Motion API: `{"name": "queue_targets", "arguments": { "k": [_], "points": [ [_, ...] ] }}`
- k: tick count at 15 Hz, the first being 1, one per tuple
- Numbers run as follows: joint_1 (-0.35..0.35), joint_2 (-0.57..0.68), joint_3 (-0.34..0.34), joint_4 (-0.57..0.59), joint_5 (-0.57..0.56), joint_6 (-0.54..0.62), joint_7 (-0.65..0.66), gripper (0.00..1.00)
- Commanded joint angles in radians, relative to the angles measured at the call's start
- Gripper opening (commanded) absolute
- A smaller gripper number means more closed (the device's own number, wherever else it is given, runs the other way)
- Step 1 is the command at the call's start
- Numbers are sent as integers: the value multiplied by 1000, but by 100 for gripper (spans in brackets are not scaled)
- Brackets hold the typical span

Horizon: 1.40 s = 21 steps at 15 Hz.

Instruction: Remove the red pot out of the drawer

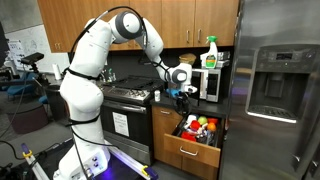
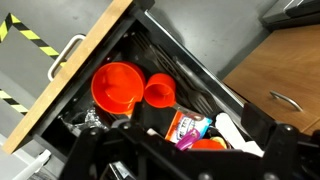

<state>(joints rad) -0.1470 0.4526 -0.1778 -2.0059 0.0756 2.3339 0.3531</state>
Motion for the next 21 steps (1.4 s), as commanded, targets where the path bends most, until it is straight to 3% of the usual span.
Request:
{"name": "queue_targets", "arguments": {
  "k": [1, 5, 21],
  "points": [
    [-20, 11, 20, -5, 95, 28, -24, 100],
    [-20, 16, 23, -11, 148, 26, -35, 100],
    [-5, 25, 9, 0, 126, 15, -13, 100]
  ]
}}
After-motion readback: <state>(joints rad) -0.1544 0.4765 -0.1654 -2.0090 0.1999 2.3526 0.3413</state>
